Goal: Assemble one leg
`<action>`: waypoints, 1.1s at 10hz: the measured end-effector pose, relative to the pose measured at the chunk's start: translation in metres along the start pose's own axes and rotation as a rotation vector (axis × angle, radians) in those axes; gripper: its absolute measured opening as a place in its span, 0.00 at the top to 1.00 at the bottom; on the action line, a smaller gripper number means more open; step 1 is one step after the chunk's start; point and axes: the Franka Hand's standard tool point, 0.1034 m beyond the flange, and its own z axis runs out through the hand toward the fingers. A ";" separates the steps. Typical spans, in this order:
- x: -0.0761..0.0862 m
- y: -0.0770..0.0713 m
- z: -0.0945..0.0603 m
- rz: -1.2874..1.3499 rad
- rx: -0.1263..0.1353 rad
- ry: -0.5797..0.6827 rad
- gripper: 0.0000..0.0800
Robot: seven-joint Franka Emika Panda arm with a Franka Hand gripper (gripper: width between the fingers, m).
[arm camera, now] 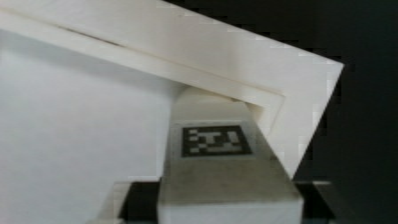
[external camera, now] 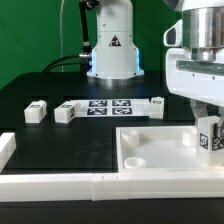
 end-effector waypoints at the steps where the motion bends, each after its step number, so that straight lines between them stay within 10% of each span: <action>1: 0.000 0.000 0.000 -0.028 0.000 0.000 0.57; 2: -0.001 0.000 0.000 -0.029 0.000 -0.001 0.34; 4: -0.001 0.000 0.001 -0.226 0.007 0.005 0.22; 11: -0.005 0.000 0.002 -1.154 -0.003 0.016 0.19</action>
Offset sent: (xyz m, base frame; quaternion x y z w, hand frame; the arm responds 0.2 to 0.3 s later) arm -0.0071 0.0042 0.0014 0.0138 0.0014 -0.2544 0.9670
